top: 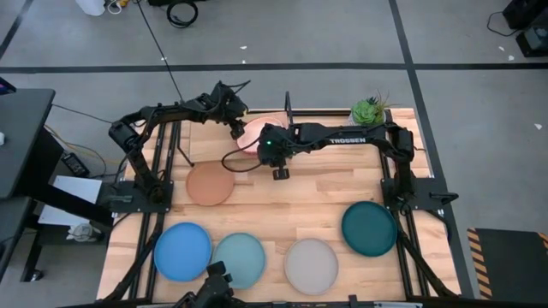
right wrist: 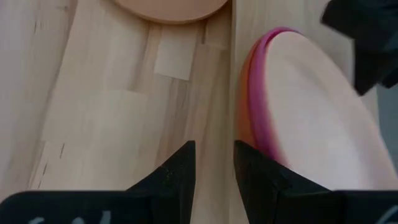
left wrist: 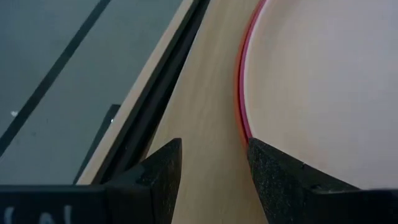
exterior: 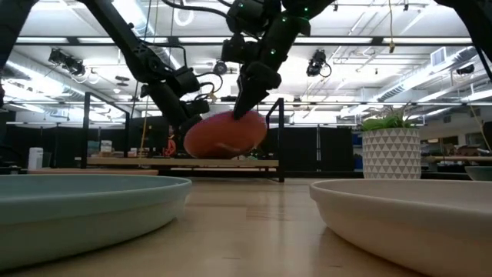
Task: Place and stack plates onto a shelf
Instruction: Put the white plate on the shelf
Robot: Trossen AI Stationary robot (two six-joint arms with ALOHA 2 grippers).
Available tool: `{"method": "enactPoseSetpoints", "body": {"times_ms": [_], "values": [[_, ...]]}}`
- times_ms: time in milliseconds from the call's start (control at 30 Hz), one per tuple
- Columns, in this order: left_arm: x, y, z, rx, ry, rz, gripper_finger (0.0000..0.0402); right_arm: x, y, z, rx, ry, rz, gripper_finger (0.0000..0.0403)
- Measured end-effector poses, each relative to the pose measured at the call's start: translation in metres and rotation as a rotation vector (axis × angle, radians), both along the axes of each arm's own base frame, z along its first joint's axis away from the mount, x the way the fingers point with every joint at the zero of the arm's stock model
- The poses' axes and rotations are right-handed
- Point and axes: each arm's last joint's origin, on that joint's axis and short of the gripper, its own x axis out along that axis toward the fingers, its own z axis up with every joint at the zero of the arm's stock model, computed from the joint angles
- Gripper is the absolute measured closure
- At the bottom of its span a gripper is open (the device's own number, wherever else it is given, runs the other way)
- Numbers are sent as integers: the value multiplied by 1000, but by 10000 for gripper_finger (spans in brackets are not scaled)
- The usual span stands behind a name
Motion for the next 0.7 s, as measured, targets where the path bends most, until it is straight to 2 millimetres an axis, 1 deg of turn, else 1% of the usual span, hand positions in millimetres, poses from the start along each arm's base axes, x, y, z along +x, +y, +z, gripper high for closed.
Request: {"method": "enactPoseSetpoints", "body": {"times_ms": [100, 433, 633, 700], "values": [[1, -1, 1, 7, -6, -11, 210, 0, 0, 2, -3, -15, 0, 287], [3, -5, 2, 2, 6, -46, 210, -3, -8, 0, 23, 7, -50, 288], [5, -10, 1, -46, -18, -106, 210, -4, -2, -4, 26, 48, -31, 288], [5, -12, 1, -70, -27, -132, 210, -6, -1, -8, 30, 61, -34, 288]]}}
